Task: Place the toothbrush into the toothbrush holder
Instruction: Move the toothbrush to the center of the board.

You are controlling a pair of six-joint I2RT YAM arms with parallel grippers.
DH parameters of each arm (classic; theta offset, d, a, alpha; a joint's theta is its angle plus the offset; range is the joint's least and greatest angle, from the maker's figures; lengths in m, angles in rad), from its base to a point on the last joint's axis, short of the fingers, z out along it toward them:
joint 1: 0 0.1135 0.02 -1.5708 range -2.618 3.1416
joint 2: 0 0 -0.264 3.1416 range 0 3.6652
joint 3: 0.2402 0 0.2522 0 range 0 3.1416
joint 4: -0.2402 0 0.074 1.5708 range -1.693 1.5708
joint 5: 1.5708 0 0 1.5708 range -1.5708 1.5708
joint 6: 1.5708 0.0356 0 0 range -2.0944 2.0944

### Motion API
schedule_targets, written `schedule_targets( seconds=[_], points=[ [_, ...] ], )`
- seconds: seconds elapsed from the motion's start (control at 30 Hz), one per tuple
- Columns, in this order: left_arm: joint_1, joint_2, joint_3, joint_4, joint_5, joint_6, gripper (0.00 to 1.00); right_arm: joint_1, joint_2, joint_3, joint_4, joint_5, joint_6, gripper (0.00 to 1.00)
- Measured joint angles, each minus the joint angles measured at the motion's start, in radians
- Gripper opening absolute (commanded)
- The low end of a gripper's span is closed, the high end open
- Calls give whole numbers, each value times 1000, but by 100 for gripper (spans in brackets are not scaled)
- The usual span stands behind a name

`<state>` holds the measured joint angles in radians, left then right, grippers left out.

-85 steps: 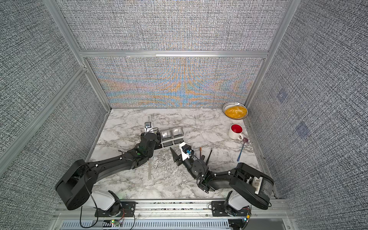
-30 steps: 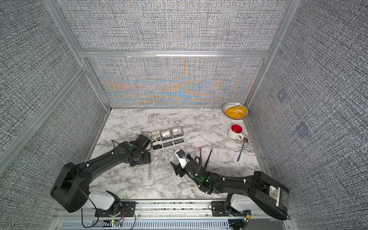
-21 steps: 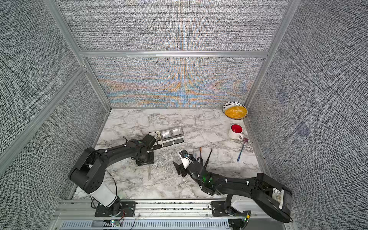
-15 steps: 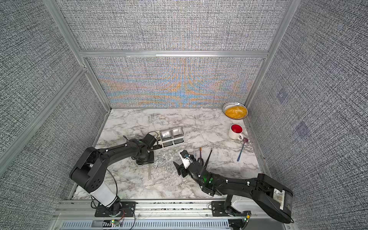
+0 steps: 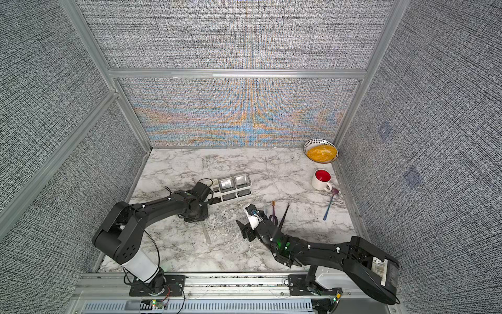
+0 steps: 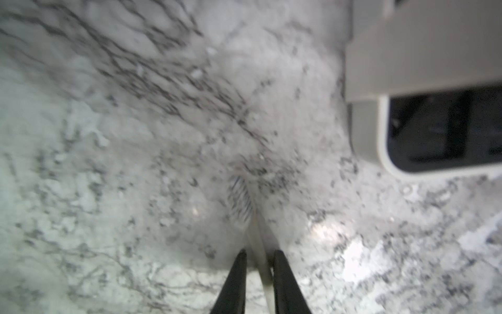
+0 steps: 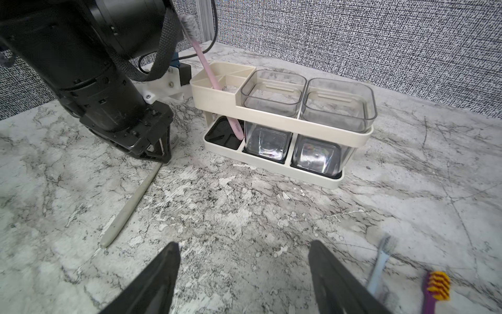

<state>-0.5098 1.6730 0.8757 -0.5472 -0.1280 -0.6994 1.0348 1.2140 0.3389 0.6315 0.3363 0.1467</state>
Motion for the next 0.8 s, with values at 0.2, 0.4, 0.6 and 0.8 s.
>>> schedule_targets(
  seconds=[0.2, 0.4, 0.6, 0.8],
  points=[
    [58, -8, -3, 17, -1, 15, 9, 0, -3, 0, 0, 0, 0, 77],
    [63, 38, 74, -30, -37, 45, 8, 0, 3, 0, 0, 0, 0, 77],
    [68, 59, 111, -77, -119, 85, 33, 0, -2, -1, 0, 0, 0, 77],
    [68, 19, 87, -90, -131, 92, 55, 0, -3, -2, 0, 0, 0, 77]
  ],
)
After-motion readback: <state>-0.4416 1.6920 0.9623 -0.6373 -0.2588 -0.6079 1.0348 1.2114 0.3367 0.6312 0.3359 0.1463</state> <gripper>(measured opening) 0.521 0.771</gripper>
